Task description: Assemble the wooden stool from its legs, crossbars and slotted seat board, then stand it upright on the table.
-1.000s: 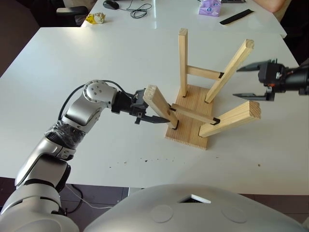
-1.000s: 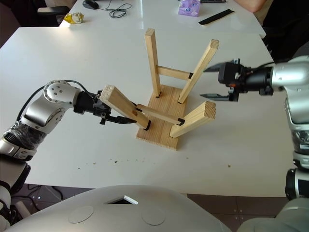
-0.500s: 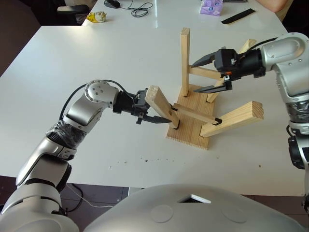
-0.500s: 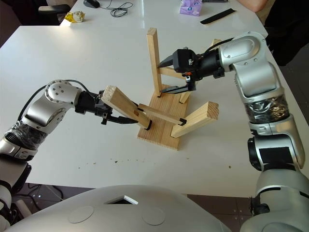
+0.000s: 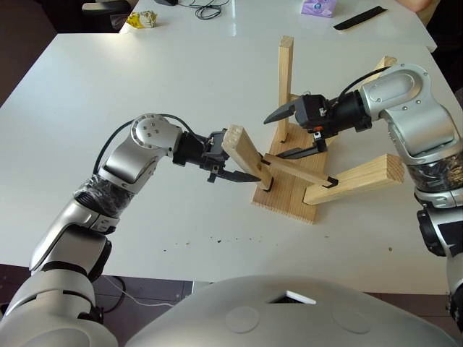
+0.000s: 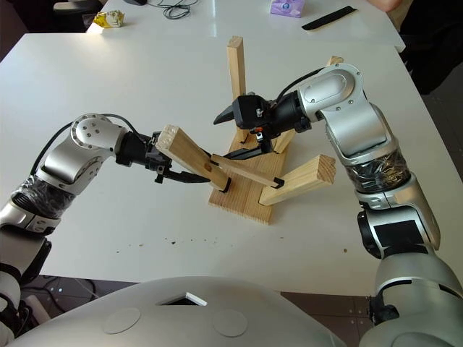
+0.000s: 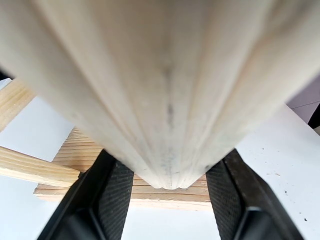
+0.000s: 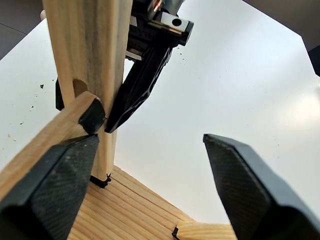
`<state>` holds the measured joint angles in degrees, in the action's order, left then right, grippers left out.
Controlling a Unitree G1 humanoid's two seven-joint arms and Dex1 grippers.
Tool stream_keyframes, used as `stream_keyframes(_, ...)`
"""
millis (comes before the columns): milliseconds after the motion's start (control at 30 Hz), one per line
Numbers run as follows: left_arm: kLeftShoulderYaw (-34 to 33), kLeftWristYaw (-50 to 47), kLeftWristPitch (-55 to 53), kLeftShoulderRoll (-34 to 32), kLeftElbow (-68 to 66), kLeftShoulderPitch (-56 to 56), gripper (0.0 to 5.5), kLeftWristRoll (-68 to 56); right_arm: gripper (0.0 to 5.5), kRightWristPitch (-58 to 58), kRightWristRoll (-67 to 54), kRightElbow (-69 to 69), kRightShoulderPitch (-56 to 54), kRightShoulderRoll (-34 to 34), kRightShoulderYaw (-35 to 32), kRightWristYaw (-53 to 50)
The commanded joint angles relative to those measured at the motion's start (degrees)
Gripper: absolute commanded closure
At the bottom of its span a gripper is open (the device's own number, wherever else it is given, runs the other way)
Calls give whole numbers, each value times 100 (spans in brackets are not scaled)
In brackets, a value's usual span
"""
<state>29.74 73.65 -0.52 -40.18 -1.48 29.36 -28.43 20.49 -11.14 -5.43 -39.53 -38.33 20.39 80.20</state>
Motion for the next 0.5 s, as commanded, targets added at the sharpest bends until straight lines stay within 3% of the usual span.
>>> stream_keyframes(33, 681, 35, -661, -183, -560, -387, 343, 1304, 166, 257, -267, -444, 74, 66, 64, 79)
stream_keyframes(500, 725, 73, -864, 118, -694, 109, 343, 1379, 166, 361, -197, -749, 210, 158, 229, -43)
